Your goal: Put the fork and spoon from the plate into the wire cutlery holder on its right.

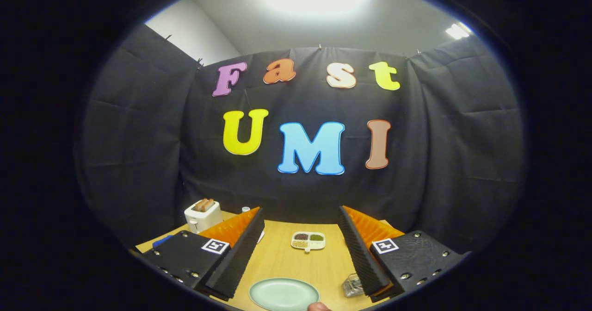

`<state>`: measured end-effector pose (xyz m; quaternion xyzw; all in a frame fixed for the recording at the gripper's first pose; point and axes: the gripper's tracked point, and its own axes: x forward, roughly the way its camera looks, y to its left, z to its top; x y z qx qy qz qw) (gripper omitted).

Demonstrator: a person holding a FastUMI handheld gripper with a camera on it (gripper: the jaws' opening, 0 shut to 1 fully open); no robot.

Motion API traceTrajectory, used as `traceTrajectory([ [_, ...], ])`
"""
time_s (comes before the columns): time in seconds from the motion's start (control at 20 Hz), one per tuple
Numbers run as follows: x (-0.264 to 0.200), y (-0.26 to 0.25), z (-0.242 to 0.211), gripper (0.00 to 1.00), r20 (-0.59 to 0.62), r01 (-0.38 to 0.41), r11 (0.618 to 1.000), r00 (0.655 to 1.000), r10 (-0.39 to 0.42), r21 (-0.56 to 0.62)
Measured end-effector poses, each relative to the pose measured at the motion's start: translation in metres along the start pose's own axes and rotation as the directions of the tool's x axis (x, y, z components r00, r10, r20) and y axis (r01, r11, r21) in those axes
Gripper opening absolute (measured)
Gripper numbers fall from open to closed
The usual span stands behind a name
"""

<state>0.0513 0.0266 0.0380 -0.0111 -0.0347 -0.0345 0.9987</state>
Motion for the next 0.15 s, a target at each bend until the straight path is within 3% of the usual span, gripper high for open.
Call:
traceTrajectory([
  [0.15,0.0024,0.0099,-0.0192,0.97,-0.029,-0.007,1.0,1.0,0.008,0.01],
])
